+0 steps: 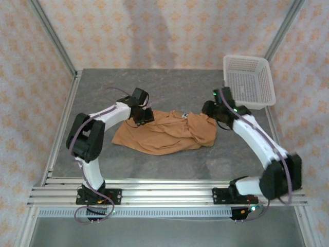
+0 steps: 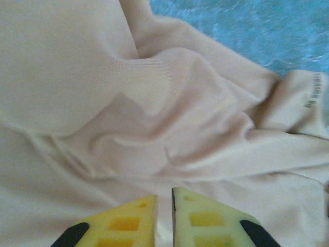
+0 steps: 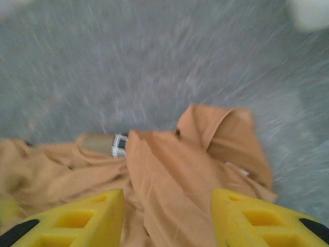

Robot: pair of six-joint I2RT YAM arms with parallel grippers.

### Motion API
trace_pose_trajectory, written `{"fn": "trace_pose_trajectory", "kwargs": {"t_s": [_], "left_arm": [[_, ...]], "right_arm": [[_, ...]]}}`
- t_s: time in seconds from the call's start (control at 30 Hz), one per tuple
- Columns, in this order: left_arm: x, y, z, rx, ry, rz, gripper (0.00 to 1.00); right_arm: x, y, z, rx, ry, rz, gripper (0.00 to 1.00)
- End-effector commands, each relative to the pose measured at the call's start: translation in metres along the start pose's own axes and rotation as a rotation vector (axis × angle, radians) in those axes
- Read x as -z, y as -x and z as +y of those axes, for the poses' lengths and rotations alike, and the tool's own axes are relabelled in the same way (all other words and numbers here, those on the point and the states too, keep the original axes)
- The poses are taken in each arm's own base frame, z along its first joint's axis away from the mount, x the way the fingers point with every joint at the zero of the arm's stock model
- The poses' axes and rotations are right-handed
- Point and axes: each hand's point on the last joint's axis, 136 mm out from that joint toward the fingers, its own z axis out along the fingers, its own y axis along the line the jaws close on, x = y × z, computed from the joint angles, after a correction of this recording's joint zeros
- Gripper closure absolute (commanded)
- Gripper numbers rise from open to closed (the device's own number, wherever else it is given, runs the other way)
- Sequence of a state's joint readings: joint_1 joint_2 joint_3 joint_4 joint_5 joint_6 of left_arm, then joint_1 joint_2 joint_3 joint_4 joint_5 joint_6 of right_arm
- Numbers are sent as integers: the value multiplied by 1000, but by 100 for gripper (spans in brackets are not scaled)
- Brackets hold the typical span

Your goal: Fold the inside-out t-shirt

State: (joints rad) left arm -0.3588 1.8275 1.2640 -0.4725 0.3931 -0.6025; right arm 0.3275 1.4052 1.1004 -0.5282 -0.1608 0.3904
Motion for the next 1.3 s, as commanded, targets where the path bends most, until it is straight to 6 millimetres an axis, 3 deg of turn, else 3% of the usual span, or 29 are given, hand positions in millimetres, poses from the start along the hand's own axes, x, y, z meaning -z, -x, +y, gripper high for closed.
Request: {"fn": "trace_pose_trajectory", "kwargs": {"t_s": [0.0,0.1,0.2,0.37,0.47,0.57,0.67,0.77,1.03,1.27], "left_arm": [[40,15,5,-49,64,-71,76],[50,21,18,-16,69,-90,65],[51,28,36,30,71,-89,59],[54,42,51,63,70,-112,56],[46,48,61,64,90,-103,55],[32,50,66,75,93,-78,55],[18,48,68,86,84,-55,56],[5,46,72,98,89,-36,57],[-19,49,75,111,80,-17,63],[-31,62,75,114,96,-15,84]], "right_arm": [[-31,-16,29,115,45,128,50],[-63,-17,33,147,1,162,47],[-87,-16,36,160,-18,187,45],[-115,-24,34,173,-44,248,45],[-124,-30,32,174,-49,274,45],[-131,-34,31,176,-52,284,49],[-134,-33,30,179,-58,283,62],[-135,-31,31,182,-63,279,68],[-136,-31,31,189,-63,284,68],[-142,-34,29,196,-71,294,70]]}}
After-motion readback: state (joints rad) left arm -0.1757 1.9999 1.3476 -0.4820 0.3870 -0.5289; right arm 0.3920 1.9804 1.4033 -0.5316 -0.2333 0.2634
